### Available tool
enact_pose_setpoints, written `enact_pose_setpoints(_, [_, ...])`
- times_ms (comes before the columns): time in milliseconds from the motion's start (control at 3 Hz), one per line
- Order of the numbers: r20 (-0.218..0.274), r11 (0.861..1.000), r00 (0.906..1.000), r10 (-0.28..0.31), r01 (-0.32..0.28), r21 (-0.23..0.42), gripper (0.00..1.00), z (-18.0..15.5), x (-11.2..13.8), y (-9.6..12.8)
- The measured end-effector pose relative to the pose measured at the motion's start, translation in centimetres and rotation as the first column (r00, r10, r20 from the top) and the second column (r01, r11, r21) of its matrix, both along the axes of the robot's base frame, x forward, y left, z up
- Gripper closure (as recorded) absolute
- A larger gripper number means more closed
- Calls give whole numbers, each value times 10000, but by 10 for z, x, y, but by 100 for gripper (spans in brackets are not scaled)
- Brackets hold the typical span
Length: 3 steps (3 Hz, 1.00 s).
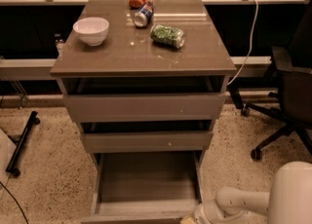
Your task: Close bottom drawer
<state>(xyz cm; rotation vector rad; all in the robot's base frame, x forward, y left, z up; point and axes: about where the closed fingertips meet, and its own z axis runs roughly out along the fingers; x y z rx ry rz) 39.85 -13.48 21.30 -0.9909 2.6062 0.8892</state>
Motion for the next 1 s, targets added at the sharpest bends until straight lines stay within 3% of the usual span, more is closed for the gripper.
enact_pose_setpoints(333, [134,9940,9942,-1065,1061,249,100,-18,5,-12])
enact_pose_setpoints(667, [134,9940,9942,-1064,1061,250,100,-18,5,-12])
enact_pose_setpoints(1000, [490,9893,9903,-1301,1264,731,100,-23,14,-8])
